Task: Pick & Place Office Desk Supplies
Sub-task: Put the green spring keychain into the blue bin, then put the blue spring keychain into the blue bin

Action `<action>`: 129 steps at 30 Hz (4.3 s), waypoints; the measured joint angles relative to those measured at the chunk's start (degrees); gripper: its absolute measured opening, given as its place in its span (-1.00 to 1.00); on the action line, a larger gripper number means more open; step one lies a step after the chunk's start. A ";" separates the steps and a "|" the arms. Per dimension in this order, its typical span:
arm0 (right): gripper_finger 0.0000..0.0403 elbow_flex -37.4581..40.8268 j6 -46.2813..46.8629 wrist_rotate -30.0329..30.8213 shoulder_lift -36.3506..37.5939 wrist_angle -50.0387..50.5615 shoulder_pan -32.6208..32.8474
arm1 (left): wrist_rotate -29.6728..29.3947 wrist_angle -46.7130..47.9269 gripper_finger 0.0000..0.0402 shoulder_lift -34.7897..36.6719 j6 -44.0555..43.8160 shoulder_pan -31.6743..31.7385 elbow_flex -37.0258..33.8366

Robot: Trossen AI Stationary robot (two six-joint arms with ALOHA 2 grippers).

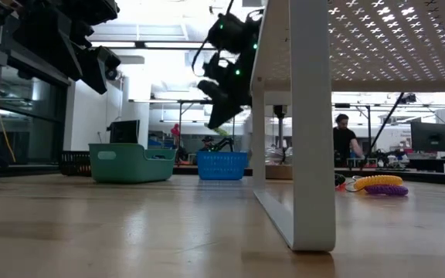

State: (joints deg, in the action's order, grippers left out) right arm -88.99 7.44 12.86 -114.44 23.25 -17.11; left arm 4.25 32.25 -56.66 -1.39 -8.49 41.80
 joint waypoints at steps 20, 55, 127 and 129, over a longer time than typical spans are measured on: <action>-0.94 -0.09 -0.92 -1.22 -2.62 1.16 -0.51 | 0.00 -2.17 0.03 -0.02 0.01 0.01 0.00; -0.69 0.00 0.22 -2.99 -4.26 0.36 -0.52 | 0.00 -2.95 0.03 -0.02 0.26 0.00 0.00; -0.69 0.00 53.80 -13.85 6.65 44.02 10.06 | 0.00 -4.52 0.03 -0.02 -0.07 0.02 -0.02; -0.69 0.02 54.61 -13.85 6.65 44.87 10.03 | 0.00 -4.52 0.03 -0.02 0.31 0.01 -0.02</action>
State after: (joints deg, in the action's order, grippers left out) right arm -88.97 62.05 -0.98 -107.79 68.13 -7.08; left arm 4.25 27.73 -56.69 -1.08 -8.48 41.78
